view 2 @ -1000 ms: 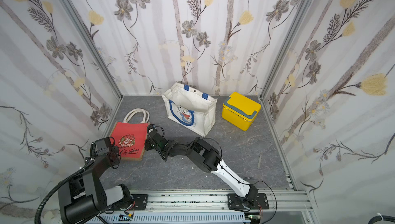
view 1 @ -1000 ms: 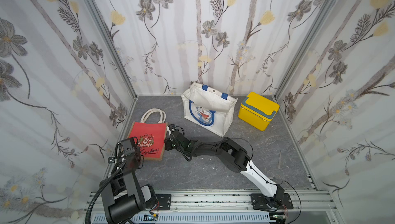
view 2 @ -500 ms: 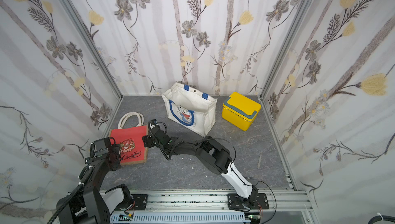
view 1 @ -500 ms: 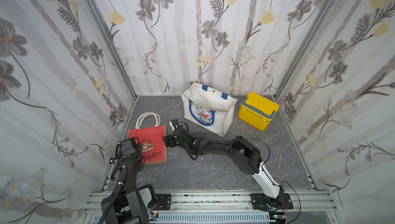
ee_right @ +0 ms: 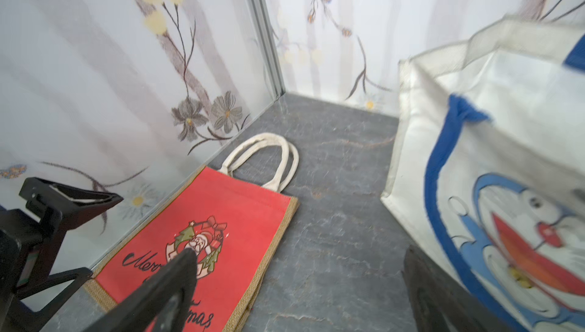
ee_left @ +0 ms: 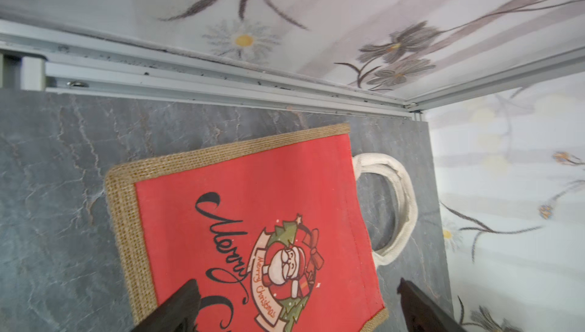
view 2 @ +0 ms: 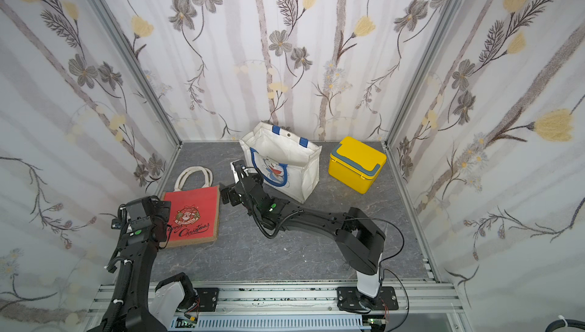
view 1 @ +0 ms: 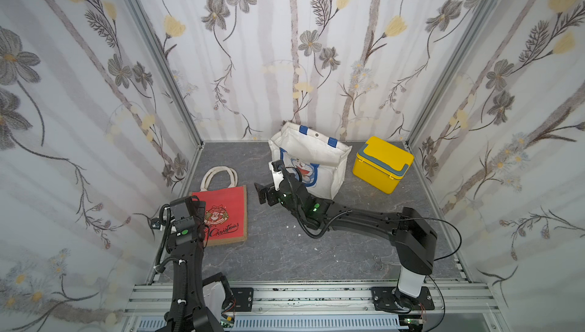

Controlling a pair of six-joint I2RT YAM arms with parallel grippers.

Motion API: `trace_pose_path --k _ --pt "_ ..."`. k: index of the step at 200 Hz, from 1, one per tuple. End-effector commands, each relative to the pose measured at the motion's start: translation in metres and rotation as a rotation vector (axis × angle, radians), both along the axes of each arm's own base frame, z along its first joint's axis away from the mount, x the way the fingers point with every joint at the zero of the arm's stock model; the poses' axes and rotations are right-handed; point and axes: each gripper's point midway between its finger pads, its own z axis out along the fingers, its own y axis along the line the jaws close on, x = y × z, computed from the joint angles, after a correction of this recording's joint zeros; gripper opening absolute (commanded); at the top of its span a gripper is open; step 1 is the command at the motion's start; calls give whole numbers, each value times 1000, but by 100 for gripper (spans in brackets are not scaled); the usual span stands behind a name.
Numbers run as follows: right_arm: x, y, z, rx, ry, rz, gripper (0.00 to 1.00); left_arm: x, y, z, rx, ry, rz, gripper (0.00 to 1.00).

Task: Put away the canvas bag
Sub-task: Move the canvas bag to the center of the board.

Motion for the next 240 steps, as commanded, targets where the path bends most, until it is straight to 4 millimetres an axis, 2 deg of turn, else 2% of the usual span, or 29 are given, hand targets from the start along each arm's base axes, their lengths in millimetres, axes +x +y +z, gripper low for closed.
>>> trace_pose_path --k 1,20,39,64,73,78,97,124,138,159,178,188,206,224,240 --pt "17 -27 19 -147 -85 -86 100 30 -12 51 180 -222 -205 100" --pt "31 -41 29 -233 -94 -80 100 40 -26 79 207 -382 -282 100" --pt "41 -56 38 -272 -108 -48 100 43 -37 105 266 -463 -333 100" --pt "59 -80 38 -288 -65 21 100 54 -85 144 335 -650 -568 100" --pt "66 -87 35 -288 -33 23 100 57 -104 151 363 -688 -655 100" --pt "79 -102 33 -289 -12 -4 100 60 -114 152 382 -692 -694 100" --pt "96 -119 22 -324 35 -16 100 70 -140 149 444 -694 -804 100" --pt "94 -106 10 -422 -1 137 100 60 -178 162 534 -887 -918 100" --pt "92 -95 0 -479 10 220 98 58 -192 162 620 -891 -941 100" --pt "107 -90 -18 -573 78 220 93 57 -206 156 687 -899 -976 100" --pt "123 -84 -28 -623 90 201 83 56 -211 147 690 -928 -993 100" --pt "130 -80 -31 -633 85 192 72 60 -212 140 690 -910 -986 100" --pt "142 -76 -35 -658 70 154 46 65 -219 126 711 -868 -1002 100" --pt "149 -74 -34 -668 43 123 35 66 -223 116 718 -845 -1019 100" --pt "151 -71 -31 -678 12 135 20 68 -221 106 712 -815 -1012 100"
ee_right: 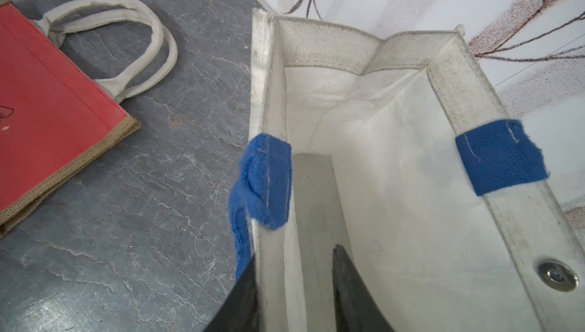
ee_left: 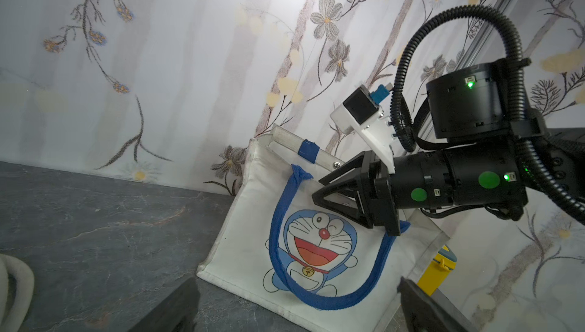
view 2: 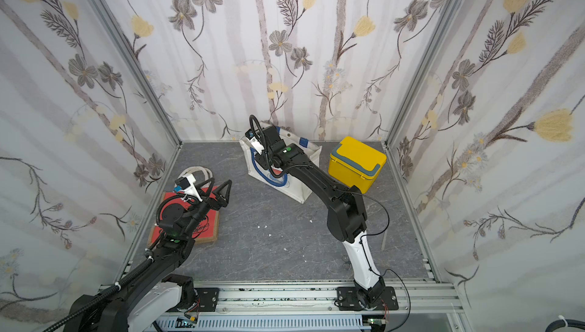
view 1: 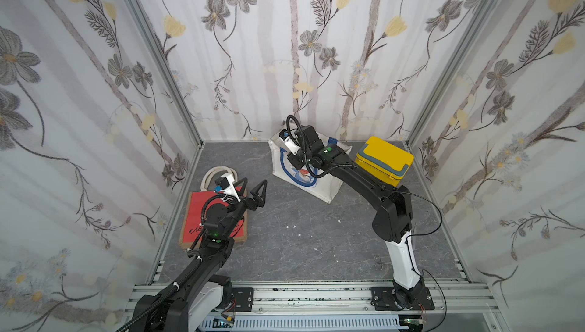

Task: Put away the canvas bag
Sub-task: Move the canvas bag to the center of the board.

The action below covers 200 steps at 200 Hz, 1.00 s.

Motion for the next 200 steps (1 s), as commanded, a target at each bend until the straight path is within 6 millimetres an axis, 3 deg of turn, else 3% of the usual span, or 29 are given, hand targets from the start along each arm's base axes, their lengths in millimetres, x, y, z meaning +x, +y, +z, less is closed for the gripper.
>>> trace_pose_path --k 1,18,67,98,152,168,172,200 --pt "7 -1 7 -36 -57 4 18 2 6 5 26 -56 50 100" --pt "8 -1 5 -58 -70 20 0 3 4 1 37 -57 39 100" --pt "-32 -11 -2 -111 47 139 0 -3 -13 -13 152 -96 8 100" --pt "-85 -20 -1 -64 175 242 0 -12 -27 -23 176 -110 -41 100" --pt "-167 -52 -29 -30 310 328 0 -41 -66 -33 301 -167 -212 100" --pt "-189 -56 -34 -4 311 368 0 -46 -69 -33 299 -181 -209 100" --pt "-196 -59 -24 16 282 379 0 -48 -70 -31 288 -185 -215 100" --pt "-214 -77 -9 48 194 390 0 -56 -92 -27 294 -208 -327 100"
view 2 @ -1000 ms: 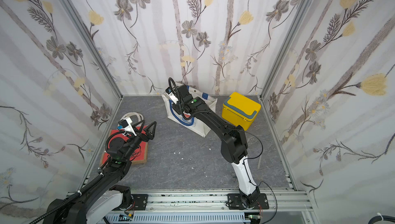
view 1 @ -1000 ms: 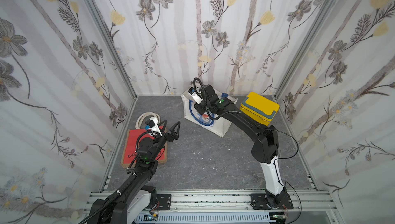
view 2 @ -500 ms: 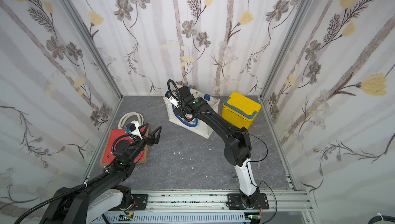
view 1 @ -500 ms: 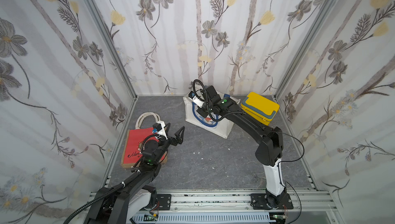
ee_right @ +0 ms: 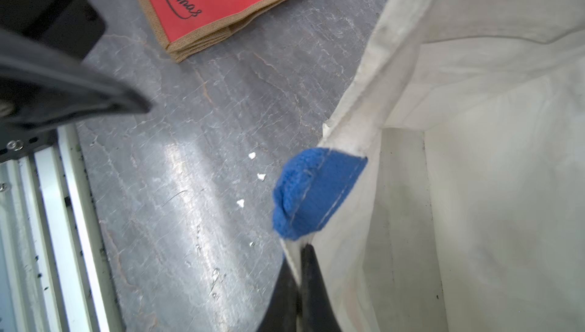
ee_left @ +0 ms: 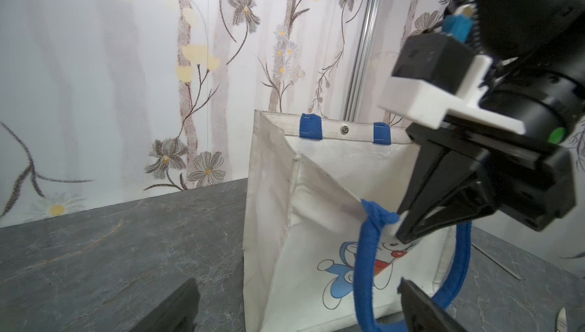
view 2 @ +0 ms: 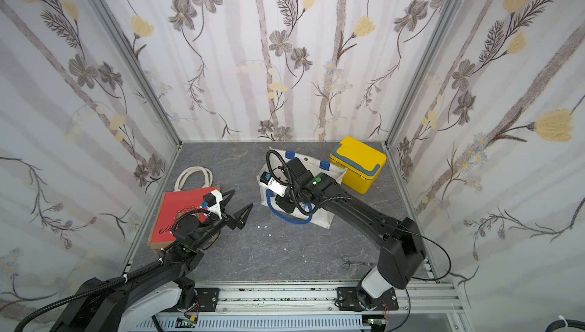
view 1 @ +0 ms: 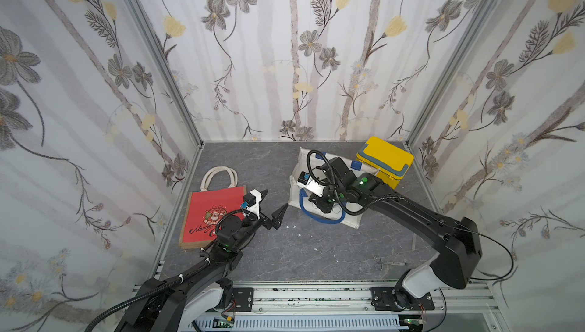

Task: Put away the canvas bag
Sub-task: Move the canvas bag to the center of the board, then press the canvas bag at the center of the board.

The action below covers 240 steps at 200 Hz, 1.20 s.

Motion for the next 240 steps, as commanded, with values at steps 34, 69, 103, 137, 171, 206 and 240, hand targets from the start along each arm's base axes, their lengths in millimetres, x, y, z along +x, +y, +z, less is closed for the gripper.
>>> trace_pose_path --k 34,69,103,137,171,206,240 --pt "-28 -18 34 117 -110 45 0 -21 -49 9 99 -60 -189 100" --pt "-40 -28 31 116 -116 61 1 -25 -62 -1 99 -16 -249 94" --pt "-44 -36 32 101 -142 69 6 -40 -81 4 34 12 -392 64" --pt "-46 -35 37 122 -143 71 13 -44 -91 6 17 3 -413 57" --pt "-42 -35 36 121 -152 60 29 -42 -103 -1 18 43 -464 56" --pt "-35 -36 30 111 -155 38 33 -40 -110 -17 25 75 -483 51" --pt "-31 -40 27 111 -157 12 37 -41 -117 -20 16 79 -499 43"
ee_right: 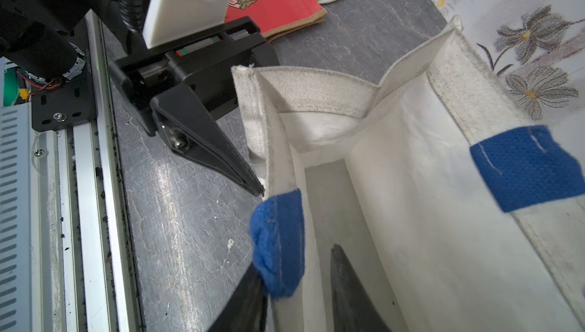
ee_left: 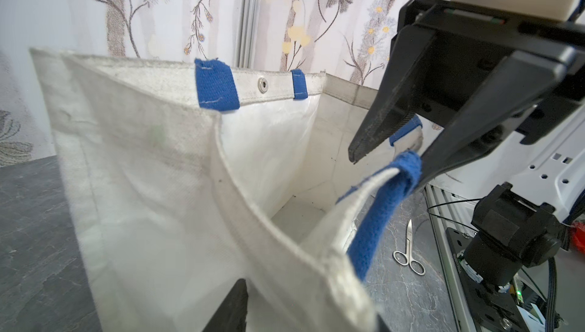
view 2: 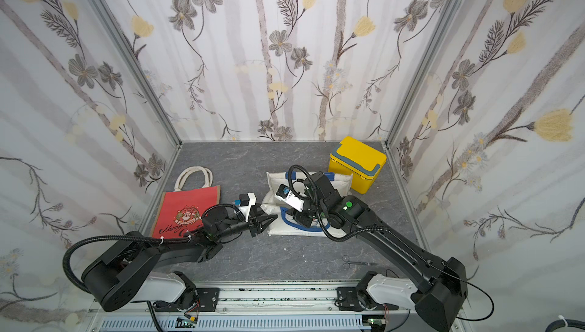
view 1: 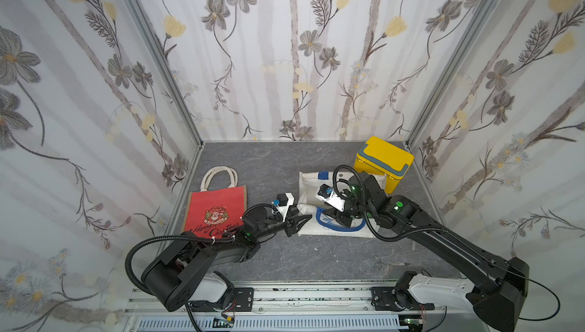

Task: Put away the canvas bag
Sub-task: Press the canvas bag at the center of the board.

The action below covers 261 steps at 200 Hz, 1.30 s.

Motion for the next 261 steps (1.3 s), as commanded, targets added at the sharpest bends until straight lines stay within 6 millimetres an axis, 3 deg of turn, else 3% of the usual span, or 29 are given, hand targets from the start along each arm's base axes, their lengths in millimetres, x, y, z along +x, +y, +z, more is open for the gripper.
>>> trace_pose_path --k 1,40,72,83,96,145,153,159,184,209,234,261 --pt "7 1 5 23 -31 -14 37 -4 -6 15 -46 -40 -34 42" --pt "11 -8 16 45 -58 -63 56 -4 -7 18 -43 -18 -35 21" --pt "11 -13 28 72 -83 -92 78 -9 3 15 -16 13 2 11" --pt "10 -10 30 89 -80 -79 83 -13 7 13 -15 25 4 0" --pt "7 -4 31 106 -64 -50 87 -18 10 5 -18 57 3 0" --pt "-5 18 38 169 -9 58 89 -34 21 6 -78 105 28 0" --pt "-6 20 40 176 3 66 91 -35 21 5 -66 110 38 0" --pt "-5 22 40 175 13 63 100 -37 20 5 -61 111 39 0" --pt "-4 27 48 176 43 53 100 -43 20 10 -73 130 45 0" --pt "-11 30 56 211 26 82 100 -41 27 8 -74 145 83 0" --pt "-8 32 43 155 12 63 100 -38 26 1 -52 164 96 0" --pt "-7 29 26 94 49 36 92 -10 50 2 -84 177 318 0"
